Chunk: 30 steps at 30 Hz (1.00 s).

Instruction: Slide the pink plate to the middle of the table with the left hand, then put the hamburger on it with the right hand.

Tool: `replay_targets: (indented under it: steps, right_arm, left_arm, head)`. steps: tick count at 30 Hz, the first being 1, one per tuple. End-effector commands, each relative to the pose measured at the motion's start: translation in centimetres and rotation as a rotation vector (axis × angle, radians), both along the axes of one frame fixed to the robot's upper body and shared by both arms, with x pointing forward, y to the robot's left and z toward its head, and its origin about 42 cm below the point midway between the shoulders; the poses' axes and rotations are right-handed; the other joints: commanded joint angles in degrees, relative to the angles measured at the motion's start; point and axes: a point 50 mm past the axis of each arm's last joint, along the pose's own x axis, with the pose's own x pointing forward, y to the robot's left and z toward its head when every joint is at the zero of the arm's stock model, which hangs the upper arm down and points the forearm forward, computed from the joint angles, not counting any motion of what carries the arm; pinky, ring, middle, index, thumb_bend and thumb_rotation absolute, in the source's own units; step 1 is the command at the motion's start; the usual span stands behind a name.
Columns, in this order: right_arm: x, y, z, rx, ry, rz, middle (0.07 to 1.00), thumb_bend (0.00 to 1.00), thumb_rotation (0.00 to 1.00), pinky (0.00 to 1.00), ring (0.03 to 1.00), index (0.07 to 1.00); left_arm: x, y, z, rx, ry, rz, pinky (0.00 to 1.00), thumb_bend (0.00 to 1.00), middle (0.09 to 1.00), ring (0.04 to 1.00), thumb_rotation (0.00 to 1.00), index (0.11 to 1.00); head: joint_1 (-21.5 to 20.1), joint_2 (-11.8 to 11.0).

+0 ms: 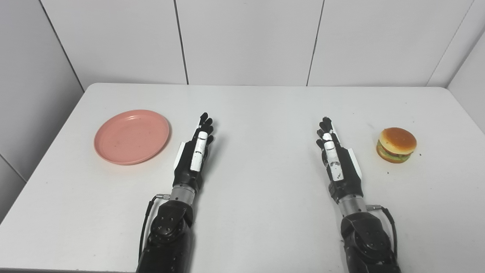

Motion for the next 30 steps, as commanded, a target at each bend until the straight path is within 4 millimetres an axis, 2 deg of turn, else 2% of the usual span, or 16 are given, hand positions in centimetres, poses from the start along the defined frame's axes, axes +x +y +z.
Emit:
replay_targets:
  steps: [1, 8, 11, 12, 13, 16, 17, 20, 23, 30]
  right_arm:
    - [0.3, 0.0, 0.2, 0.002, -0.016, 0.009, 1.0, 0.61, 0.96, 1.0, 1.0, 1.0]
    - [0.2, 0.0, 0.2, 0.0, -0.01, 0.001, 1.0, 0.6, 0.95, 1.0, 1.0, 1.0]
    - [0.2, -0.4, 0.0, 0.004, -0.011, 0.002, 1.0, 0.59, 0.95, 1.0, 1.0, 1.0]
    - [0.1, -0.5, -0.1, 0.004, -0.013, 0.004, 1.0, 0.58, 0.96, 1.0, 1.0, 1.0]
    - [0.0, -0.8, -0.1, 0.007, -0.015, 0.005, 1.0, 0.58, 0.96, 1.0, 1.0, 1.0]
    - [-0.2, -1.8, -0.3, 0.028, -0.027, 0.023, 1.0, 0.59, 0.94, 1.0, 1.0, 1.0]
    - [-0.3, -2.1, -0.4, 0.032, -0.031, 0.025, 1.0, 0.58, 0.94, 1.0, 1.0, 1.0]
    - [-0.4, -2.8, -0.6, 0.021, -0.034, 0.009, 1.0, 0.55, 0.96, 1.0, 1.0, 1.0]
    - [-0.2, -3.0, -1.0, 0.043, -0.028, 0.005, 1.0, 0.53, 0.95, 1.0, 1.0, 1.0]
    - [0.3, -3.2, -2.1, 0.084, -0.034, 0.005, 1.0, 0.56, 0.9, 1.0, 1.0, 1.0]
  left_arm:
    - [-0.5, 0.1, -0.6, -0.01, 0.009, -0.003, 1.0, 0.57, 1.0, 1.0, 1.0, 1.0]
    - [-0.5, 0.0, -0.7, -0.017, 0.009, -0.002, 1.0, 0.57, 1.0, 1.0, 1.0, 1.0]
    - [-0.5, -0.4, -1.0, -0.028, 0.024, 0.007, 1.0, 0.58, 1.0, 1.0, 1.0, 1.0]
    - [-0.6, -0.6, -1.0, -0.036, 0.031, 0.011, 1.0, 0.58, 1.0, 1.0, 1.0, 1.0]
    - [-0.7, -0.9, -1.1, -0.044, 0.037, 0.016, 1.0, 0.59, 1.0, 1.0, 1.0, 1.0]
    - [-0.9, -2.1, -1.0, -0.053, 0.058, 0.017, 1.0, 0.58, 1.0, 1.0, 1.0, 1.0]
    - [-0.8, -2.4, -1.0, -0.041, 0.056, 0.016, 1.0, 0.56, 1.0, 1.0, 1.0, 1.0]
    - [-0.8, -3.0, -1.4, 0.03, 0.044, 0.015, 1.0, 0.53, 1.0, 1.0, 1.0, 1.0]
    - [-0.9, -3.4, -1.8, 0.062, 0.035, 0.012, 1.0, 0.5, 1.0, 1.0, 1.0, 1.0]
    - [-0.7, -3.8, -1.9, 0.071, 0.032, 0.017, 1.0, 0.52, 1.0, 1.0, 1.0, 1.0]
  head:
    - [0.08, 0.0]
    - [1.52, -0.74]
    - [5.36, -2.01]
    - [5.36, -2.01]
    - [8.48, -3.07]
    - [13.65, -4.88]
    - [13.65, -4.88]
    - [17.05, -6.41]
    - [18.11, -6.97]
    - [19.66, -8.34]
